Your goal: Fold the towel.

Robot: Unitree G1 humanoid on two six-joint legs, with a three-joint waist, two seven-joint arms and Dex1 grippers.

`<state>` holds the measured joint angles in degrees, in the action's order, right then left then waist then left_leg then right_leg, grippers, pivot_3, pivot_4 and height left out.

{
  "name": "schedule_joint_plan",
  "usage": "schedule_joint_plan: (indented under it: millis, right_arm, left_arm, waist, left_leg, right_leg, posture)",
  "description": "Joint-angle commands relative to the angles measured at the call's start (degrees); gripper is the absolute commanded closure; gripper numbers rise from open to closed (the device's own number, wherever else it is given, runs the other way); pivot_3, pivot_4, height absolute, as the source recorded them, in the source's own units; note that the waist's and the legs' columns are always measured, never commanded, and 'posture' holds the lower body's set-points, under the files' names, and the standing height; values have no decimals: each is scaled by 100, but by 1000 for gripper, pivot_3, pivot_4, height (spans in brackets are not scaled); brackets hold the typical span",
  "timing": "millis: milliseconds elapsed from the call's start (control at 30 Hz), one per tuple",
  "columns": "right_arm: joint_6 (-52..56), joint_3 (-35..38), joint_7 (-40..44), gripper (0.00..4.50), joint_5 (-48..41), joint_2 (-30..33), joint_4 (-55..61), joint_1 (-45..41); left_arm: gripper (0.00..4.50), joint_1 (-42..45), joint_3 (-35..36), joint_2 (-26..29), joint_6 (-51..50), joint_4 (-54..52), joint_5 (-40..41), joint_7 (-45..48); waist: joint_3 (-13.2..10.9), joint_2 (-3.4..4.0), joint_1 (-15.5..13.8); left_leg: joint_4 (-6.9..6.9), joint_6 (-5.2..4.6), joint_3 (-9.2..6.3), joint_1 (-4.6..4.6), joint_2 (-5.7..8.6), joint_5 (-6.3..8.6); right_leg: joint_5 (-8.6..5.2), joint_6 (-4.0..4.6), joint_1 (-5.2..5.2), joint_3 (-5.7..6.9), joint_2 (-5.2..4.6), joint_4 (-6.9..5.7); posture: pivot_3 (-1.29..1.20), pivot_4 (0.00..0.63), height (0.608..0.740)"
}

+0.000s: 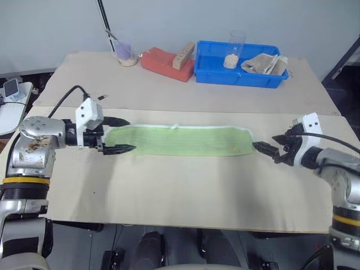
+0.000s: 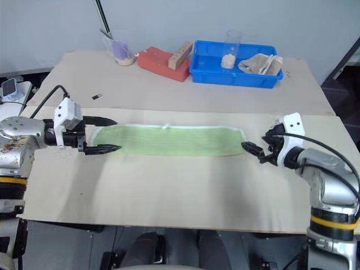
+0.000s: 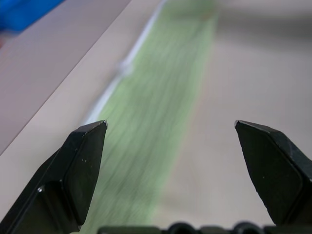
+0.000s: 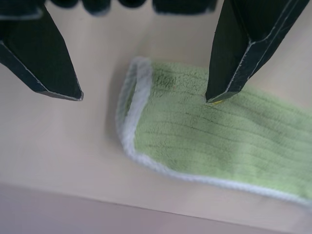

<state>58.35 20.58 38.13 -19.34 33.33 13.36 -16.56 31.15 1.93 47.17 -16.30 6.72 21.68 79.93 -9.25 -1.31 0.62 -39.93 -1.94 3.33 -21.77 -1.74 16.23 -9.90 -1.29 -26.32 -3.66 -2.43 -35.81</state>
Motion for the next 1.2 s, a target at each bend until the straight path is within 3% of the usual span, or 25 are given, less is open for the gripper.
schedule_joint_plan:
  millis: [33,367,667,833,1100,1200]
  right_arm:
    - [358,355,-485,52,-299,-362,411,179]
    - [1153,1343,-1889,52,-928,-1745,107,-298]
    - [1111,1455,-2305,52,-1224,-1997,-508,-748]
    - [1011,1389,-2362,1561,-1329,-1993,-646,-790]
    - [700,1405,-2302,4300,-1349,-1566,-928,-846]
    - [712,1464,-2101,4469,-1367,-989,-954,-720]
  left_arm:
    - [0,-93,-65,-181,-378,-1011,408,-182]
    - [0,-270,-327,-497,-400,-1590,329,-564]
    - [0,-325,-323,-549,-404,-1651,454,-645]
    - [0,-462,-153,-481,-838,-1909,986,-597]
    - [0,-534,-149,-436,-790,-1846,1000,-645]
    - [0,-530,-132,-472,-776,-1856,1028,-673]
  waist:
    - [0,0,-2]
    - [4,6,76]
    - [8,12,72]
    - [9,13,128]
    - [10,14,165]
    - [10,14,145]
  left_leg:
    - [0,0,0,-1,0,0]
    - [14,-1,-9,26,-3,0]
    - [18,-1,-10,31,-3,0]
    - [22,-1,-12,33,-5,1]
    - [23,-1,-17,29,-3,1]
    - [22,-1,-19,19,1,1]
  right_leg:
    - [0,0,1,-1,0,2]
    - [-5,1,13,-12,15,3]
    - [-5,1,19,-13,16,7]
    - [-9,-2,19,-13,18,6]
    - [-13,-4,18,-14,19,7]
    - [-14,-5,17,-17,17,15]
  posture:
    - [0,150,714]
    - [0,150,714]
    - [0,150,714]
    - [0,150,714]
    - [0,150,714]
    - [0,150,714]
